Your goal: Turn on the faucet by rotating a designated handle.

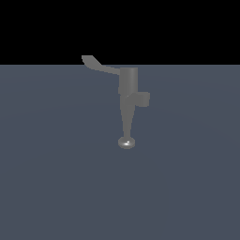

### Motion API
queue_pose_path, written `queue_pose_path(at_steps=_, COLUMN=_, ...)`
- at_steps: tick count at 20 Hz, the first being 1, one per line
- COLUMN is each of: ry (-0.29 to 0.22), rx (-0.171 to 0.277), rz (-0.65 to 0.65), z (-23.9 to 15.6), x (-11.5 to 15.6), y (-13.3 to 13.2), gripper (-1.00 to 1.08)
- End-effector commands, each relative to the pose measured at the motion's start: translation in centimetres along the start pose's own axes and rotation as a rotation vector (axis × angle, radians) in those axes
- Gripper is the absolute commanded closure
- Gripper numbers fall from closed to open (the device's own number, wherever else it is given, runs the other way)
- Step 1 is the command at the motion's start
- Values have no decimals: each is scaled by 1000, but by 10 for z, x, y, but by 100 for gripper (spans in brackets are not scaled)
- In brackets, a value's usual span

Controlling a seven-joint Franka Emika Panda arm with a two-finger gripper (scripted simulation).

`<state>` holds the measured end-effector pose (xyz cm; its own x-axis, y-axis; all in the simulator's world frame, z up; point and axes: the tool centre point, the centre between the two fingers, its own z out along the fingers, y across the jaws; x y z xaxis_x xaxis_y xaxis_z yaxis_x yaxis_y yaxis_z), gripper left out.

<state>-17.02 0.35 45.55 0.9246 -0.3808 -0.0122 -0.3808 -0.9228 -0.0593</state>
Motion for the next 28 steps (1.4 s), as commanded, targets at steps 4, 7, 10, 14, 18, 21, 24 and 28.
queue_pose_path(at_steps=4, ry=-3, rx=0, rz=123, z=15, x=20, y=-16, gripper=108)
queue_pose_path(at_steps=7, ry=-5, rx=-2, rz=190, z=24, x=30, y=-25, gripper=108)
queue_pose_path(at_steps=10, ry=-6, rx=-4, rz=257, z=34, x=40, y=-34, gripper=108)
queue_pose_path(at_steps=14, ry=-6, rx=-8, rz=347, z=47, x=53, y=-46, gripper=108)
queue_pose_path(at_steps=18, ry=-4, rx=-13, rz=436, z=62, x=65, y=-58, gripper=108)
queue_pose_path(at_steps=21, ry=-2, rx=-17, rz=503, z=73, x=74, y=-67, gripper=108)
queue_pose_path(at_steps=24, ry=1, rx=-21, rz=570, z=85, x=82, y=-76, gripper=108)
queue_pose_path(at_steps=28, ry=7, rx=-28, rz=659, z=102, x=92, y=-88, gripper=108)
